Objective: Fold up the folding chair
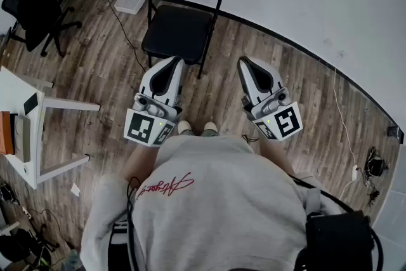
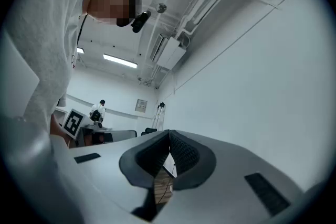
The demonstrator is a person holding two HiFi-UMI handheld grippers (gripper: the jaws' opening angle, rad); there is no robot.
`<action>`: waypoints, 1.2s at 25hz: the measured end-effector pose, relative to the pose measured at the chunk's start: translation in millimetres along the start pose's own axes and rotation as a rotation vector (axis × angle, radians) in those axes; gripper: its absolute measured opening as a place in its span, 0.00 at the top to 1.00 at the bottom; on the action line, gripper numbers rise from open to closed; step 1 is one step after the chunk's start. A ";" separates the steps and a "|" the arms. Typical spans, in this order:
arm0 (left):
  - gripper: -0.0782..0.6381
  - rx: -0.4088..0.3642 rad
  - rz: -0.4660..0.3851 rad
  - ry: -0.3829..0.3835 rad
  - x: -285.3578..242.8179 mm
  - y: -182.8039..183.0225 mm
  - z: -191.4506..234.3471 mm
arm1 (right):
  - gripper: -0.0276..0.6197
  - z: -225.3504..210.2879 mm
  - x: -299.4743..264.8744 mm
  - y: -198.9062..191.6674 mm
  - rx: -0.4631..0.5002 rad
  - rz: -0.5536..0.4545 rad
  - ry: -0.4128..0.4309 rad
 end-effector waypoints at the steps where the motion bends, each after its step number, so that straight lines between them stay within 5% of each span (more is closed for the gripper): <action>1: 0.87 0.001 0.001 -0.002 -1.7 0.0 -1.4 | 0.93 -0.9 0.8 0.4 0.003 -0.001 -0.002; 17: 0.87 0.002 0.031 0.007 -9.4 -8.6 -7.3 | 0.93 -11.9 2.0 -4.1 0.002 0.009 -0.002; 26: 0.86 0.008 0.027 0.044 -7.7 -16.8 19.0 | 0.93 -16.8 -13.1 -11.6 0.021 -0.008 -0.120; 28: 0.79 0.045 0.035 0.038 -7.3 -22.7 28.1 | 0.93 -17.2 -17.2 -14.9 0.023 -0.017 -0.146; 30: 0.62 0.094 0.052 0.030 -6.7 -31.3 35.8 | 0.87 -18.7 -19.8 -18.4 0.030 -0.022 -0.172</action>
Point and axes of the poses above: the fingertips, and each gripper's own axes: x backward along the fingers, z to its left, y out of its top, the point moved 9 cm from there along x, backward along the fingers, and after that the axes turned 4 degrees about -x, right-handed, at the moved point
